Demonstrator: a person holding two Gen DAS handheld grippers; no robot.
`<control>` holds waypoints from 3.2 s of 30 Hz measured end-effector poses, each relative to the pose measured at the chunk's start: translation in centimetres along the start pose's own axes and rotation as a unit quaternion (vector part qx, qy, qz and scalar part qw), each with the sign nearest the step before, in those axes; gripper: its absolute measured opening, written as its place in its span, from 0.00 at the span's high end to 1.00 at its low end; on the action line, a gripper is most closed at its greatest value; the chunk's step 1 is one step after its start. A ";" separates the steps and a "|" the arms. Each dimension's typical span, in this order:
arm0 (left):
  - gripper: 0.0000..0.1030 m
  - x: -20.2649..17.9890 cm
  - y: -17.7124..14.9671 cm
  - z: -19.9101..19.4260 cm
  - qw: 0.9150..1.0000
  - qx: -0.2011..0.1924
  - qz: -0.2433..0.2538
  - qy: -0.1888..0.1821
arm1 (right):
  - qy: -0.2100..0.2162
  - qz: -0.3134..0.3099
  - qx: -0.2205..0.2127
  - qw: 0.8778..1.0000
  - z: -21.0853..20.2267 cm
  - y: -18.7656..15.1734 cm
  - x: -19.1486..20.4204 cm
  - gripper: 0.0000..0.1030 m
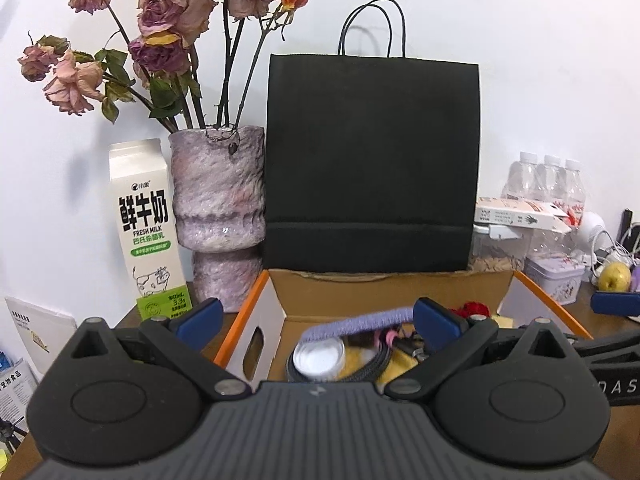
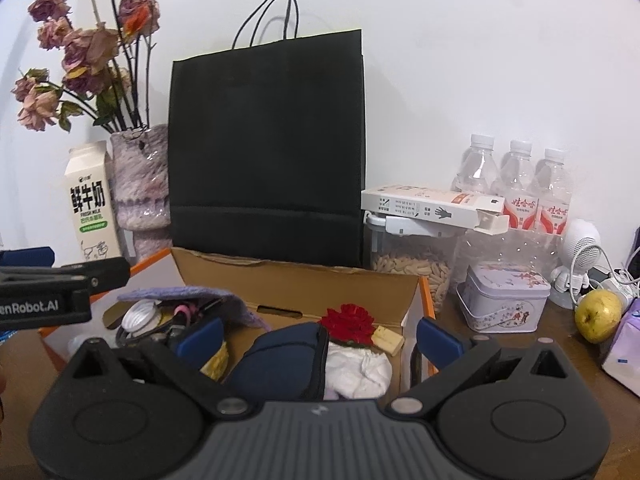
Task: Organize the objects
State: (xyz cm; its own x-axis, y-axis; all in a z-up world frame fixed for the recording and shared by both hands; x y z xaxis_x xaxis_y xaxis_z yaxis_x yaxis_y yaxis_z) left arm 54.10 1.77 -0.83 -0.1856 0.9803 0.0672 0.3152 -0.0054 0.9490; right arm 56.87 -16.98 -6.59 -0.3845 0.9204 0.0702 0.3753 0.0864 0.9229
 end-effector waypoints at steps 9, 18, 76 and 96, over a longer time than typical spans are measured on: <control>0.00 1.5 -2.1 -3.6 1.000 0.018 0.006 -0.006 | 0.003 0.004 0.000 1.000 -3.5 -1.2 1.2 0.00; 0.00 3.2 -4.0 -7.6 0.999 0.032 0.009 -0.008 | 0.006 0.011 0.009 1.000 -7.3 -2.9 2.6 0.00; 0.00 7.3 -11.8 -30.5 0.998 0.061 0.012 -0.004 | 0.003 0.014 0.013 1.000 -29.7 -11.1 10.2 0.00; 0.00 7.1 -11.7 -30.8 0.998 0.059 0.012 -0.007 | 0.001 0.022 0.015 1.000 -29.7 -11.7 9.5 0.00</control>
State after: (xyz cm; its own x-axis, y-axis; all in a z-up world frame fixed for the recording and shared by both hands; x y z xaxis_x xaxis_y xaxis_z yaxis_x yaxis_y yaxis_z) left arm 20.43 2.70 -1.97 -0.1645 0.9828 0.0844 0.4268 -0.0062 0.9043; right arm 23.76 -20.57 -5.48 -0.3690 0.9227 0.1116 0.4171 0.0571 0.9071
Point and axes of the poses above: each gripper's, at about its wrist camera, not at the fingertips, and z roughly the way its jaws point, x to its left, y to its top, the point moved 10 cm from there along z, roughly the way its jaws point, and after that the axes turned 9 degrees about y, right-handed, at the moved point
